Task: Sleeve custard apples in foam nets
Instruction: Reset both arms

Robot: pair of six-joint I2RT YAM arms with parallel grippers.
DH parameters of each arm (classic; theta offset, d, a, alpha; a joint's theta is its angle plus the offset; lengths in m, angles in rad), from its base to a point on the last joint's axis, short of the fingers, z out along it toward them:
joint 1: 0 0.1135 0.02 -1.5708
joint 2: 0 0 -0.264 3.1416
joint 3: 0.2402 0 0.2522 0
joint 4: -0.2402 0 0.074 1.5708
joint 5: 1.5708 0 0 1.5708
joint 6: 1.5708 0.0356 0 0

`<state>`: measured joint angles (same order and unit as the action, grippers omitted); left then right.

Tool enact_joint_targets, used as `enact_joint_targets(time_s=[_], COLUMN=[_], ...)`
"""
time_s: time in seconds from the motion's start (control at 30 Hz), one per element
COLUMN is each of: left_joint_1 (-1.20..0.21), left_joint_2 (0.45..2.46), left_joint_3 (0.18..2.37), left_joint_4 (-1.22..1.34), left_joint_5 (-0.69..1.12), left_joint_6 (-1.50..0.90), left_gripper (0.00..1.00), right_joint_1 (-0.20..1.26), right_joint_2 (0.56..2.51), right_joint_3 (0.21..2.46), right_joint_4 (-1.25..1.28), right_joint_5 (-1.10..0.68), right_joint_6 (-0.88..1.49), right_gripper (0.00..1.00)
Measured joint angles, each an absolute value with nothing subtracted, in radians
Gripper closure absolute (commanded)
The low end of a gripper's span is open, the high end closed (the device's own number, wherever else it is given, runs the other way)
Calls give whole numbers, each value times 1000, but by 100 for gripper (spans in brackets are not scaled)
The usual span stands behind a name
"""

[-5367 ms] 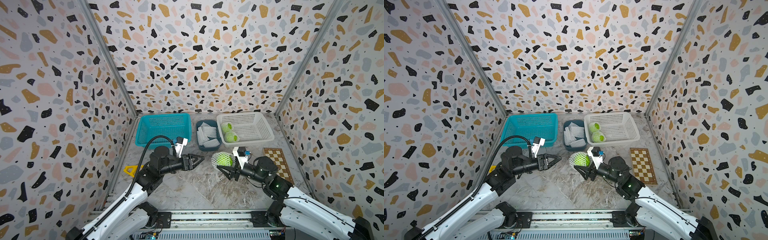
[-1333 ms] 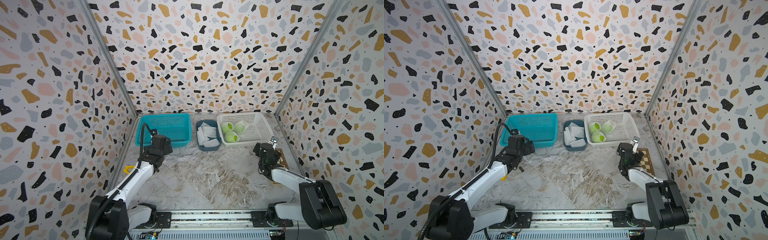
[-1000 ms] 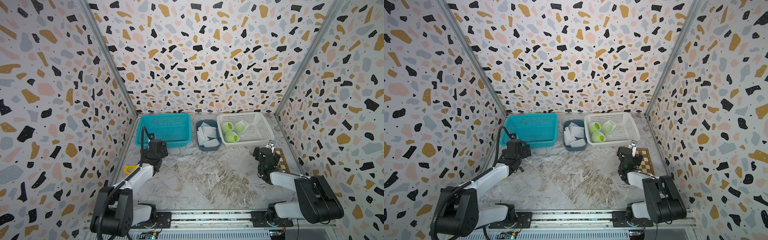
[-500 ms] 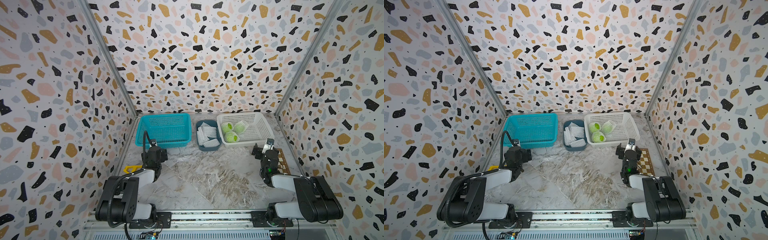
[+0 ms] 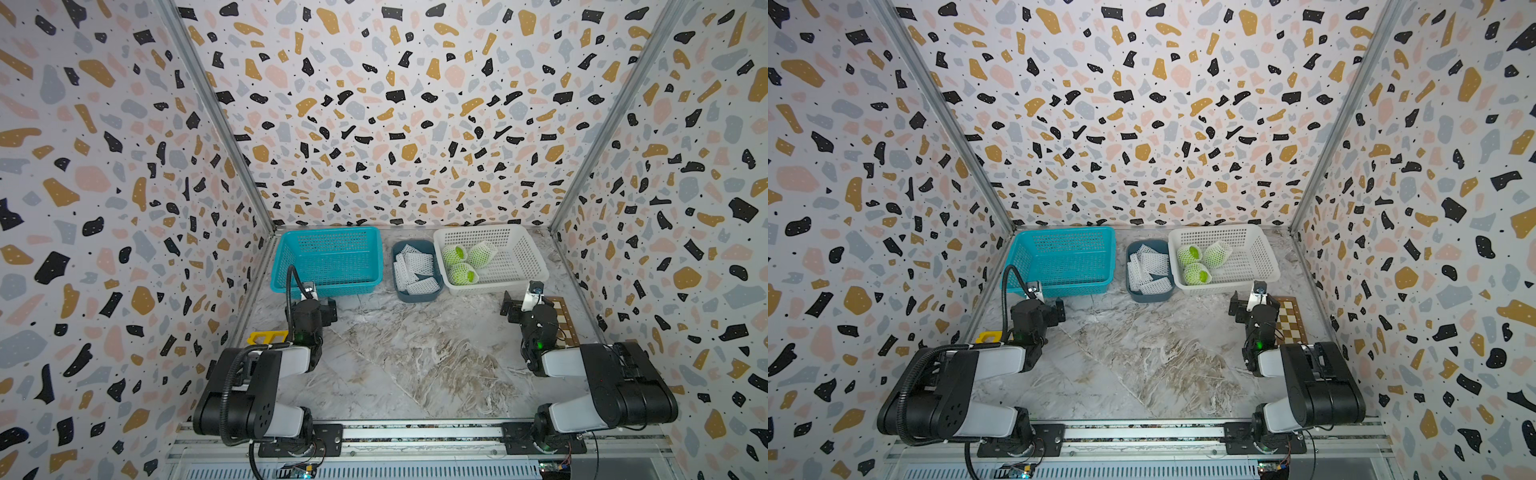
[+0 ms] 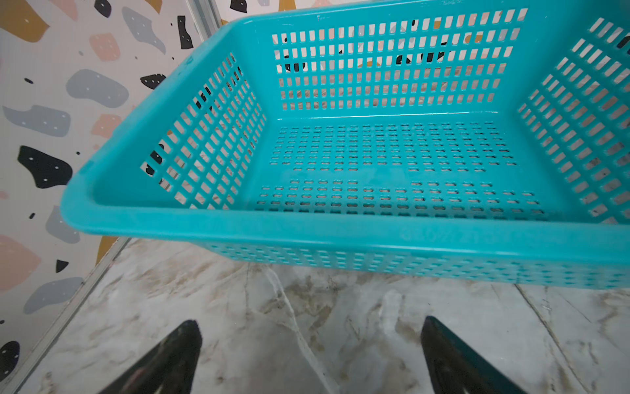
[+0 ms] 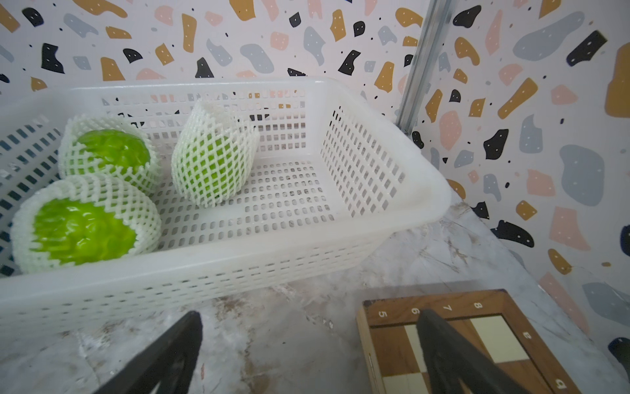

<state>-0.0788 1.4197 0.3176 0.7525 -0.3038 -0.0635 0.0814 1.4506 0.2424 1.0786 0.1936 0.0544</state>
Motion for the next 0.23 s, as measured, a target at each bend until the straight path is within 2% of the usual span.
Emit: enact_joint_targets(time_s=[0.23], left_joint_1=[-79], left_joint_2=[1420], left_joint_3=[318], left_joint_4=[764], left_joint_5=[-303], left_joint_6=[-63], left_gripper=[1], right_joint_1=[81], right_joint_2=[1451], right_joint_3=[242], right_joint_4=[1079], right_joint_5=[191], right_joint_6=[54], right_gripper=[0])
